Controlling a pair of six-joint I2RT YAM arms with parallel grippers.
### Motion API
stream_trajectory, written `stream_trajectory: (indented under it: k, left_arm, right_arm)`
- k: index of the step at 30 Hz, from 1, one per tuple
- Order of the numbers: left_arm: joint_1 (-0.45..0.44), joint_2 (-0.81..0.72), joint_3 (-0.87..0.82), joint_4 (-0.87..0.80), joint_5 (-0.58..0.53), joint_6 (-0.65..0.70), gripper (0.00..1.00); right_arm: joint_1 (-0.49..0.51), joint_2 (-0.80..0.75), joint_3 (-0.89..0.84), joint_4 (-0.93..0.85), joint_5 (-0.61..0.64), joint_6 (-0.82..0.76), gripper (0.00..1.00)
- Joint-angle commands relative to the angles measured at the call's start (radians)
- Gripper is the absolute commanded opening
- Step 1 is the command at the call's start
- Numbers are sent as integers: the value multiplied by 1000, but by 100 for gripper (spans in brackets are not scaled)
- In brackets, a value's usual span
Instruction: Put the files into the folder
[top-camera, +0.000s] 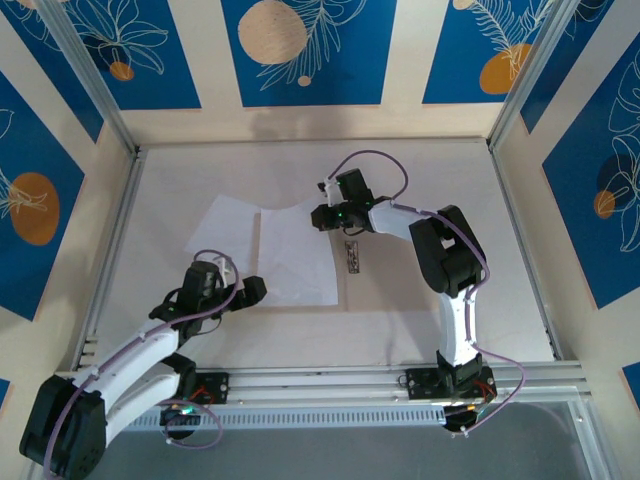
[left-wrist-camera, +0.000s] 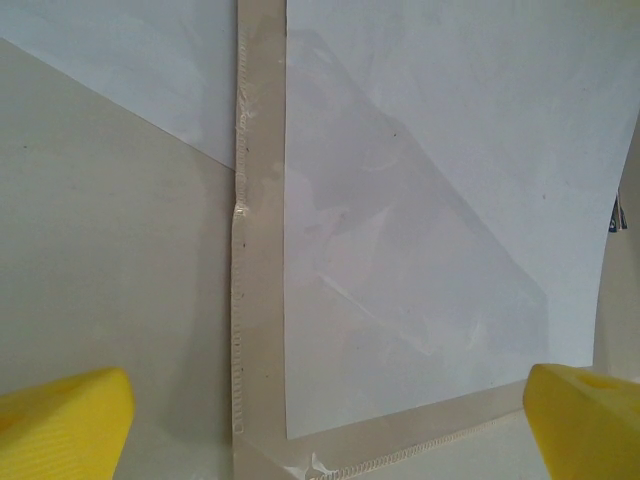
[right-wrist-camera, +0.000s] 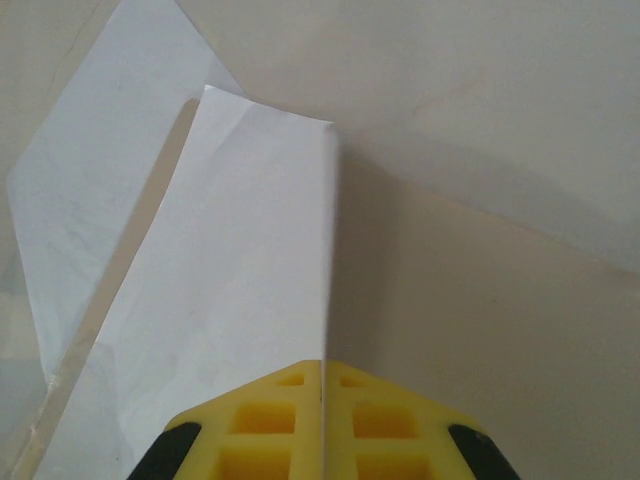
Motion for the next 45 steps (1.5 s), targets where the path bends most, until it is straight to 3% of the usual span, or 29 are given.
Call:
stream_trajectory:
  k: [1,14,27,45]
  left_arm:
    - [17,0,-15,17,22,-2,100]
    - [21,6,-15,20,26,-4,100]
    - [26,18,-15,28,34,-3,100]
    - [31,21,-15,29,36,-5,100]
  right_arm:
    - [14,17,-2,-2,-33,17,2]
    - [13,3,-45,50,-69,82,2]
    - [30,34,10,-51,43,24,2]
    - [45,34,0,-25,-1,64,4]
